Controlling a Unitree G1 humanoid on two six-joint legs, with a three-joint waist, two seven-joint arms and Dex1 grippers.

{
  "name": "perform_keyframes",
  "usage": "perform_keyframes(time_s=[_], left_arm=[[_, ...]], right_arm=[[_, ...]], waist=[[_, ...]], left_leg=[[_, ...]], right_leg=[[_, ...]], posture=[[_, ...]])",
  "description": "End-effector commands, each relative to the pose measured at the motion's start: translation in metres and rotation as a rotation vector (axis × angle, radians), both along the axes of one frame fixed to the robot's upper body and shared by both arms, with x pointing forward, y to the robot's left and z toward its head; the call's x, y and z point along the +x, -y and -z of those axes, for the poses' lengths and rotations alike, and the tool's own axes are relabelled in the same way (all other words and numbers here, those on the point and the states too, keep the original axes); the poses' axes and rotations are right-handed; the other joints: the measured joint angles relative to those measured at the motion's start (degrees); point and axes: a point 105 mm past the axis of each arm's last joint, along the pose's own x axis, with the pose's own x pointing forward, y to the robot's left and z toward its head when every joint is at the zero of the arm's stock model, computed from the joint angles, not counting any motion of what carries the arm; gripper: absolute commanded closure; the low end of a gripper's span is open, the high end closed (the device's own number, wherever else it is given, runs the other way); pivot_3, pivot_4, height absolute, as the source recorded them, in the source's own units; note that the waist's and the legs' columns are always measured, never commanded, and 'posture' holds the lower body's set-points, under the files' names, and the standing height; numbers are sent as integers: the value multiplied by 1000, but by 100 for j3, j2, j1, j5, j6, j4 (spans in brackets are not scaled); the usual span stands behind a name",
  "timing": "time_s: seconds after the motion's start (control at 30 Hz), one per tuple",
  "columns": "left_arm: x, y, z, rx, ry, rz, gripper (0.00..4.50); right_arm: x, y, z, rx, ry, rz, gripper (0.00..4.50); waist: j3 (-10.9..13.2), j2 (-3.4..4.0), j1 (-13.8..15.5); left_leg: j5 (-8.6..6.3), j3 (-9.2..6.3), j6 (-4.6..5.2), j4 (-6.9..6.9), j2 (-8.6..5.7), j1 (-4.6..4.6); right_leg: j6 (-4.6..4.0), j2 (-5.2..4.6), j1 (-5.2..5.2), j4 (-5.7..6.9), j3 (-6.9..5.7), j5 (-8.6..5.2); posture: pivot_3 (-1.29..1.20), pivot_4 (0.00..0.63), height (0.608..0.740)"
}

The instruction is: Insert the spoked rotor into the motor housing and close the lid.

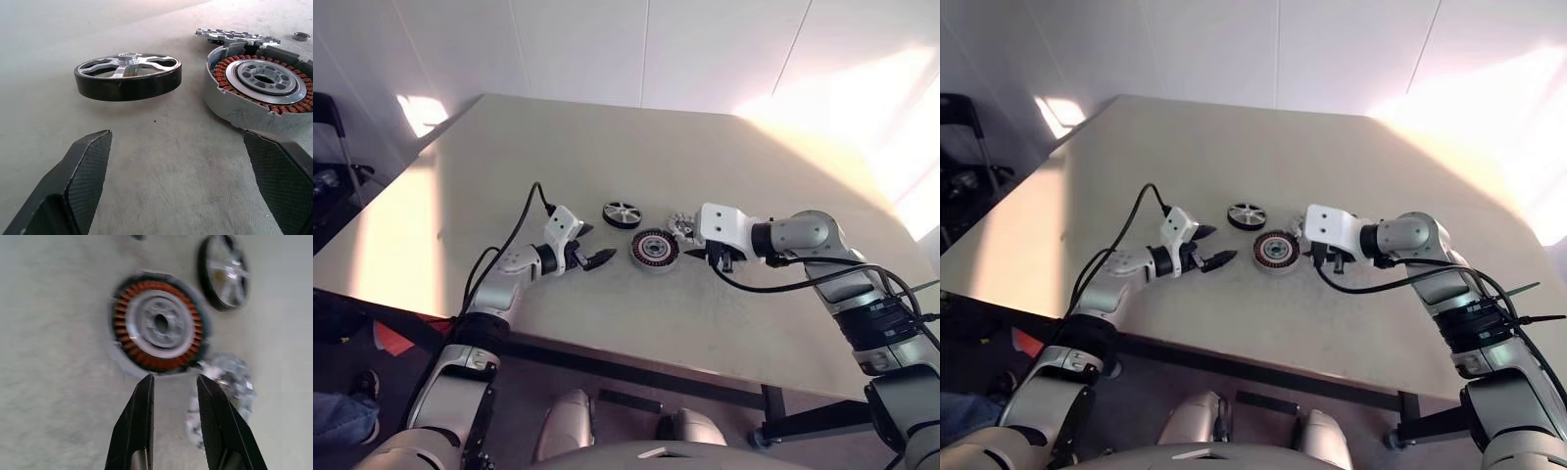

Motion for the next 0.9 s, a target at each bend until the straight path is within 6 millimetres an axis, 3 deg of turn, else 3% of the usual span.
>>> perform_keyframes(time_s=[0.03,0.2,0.27,0.57,0.9], left_arm=[[2,-1,-13,-16,39,4,0],[3,2,-12,-11,33,23,0],[4,4,-13,-10,34,32,0],[5,9,-13,-7,34,51,0],[4,5,-11,-4,34,33,0]], right_arm=[[15,49,-5,87,38,262,2983],[6,95,13,151,-30,482,2983],[-1,102,17,171,-49,516,2983],[-11,91,30,226,-104,520,2983],[-9,83,46,222,-155,520,2983]], waist=[[0,0,16],[0,1,4],[-1,4,-2],[-1,7,-8],[-1,7,-6]], left_leg=[[0,0,0,0,0,0],[-6,0,8,-1,0,11],[-5,1,6,-2,0,11],[2,1,-6,-19,0,80],[2,1,-7,-32,-1,80]], right_leg=[[0,0,1,-1,0,0],[1,0,21,-15,-1,0],[1,0,18,-13,0,0],[3,1,71,-15,1,-2],[3,1,71,-24,1,-2]], posture=[[0,0,740],[0,0,740],[0,0,740],[0,0,740],[0,0,740]])
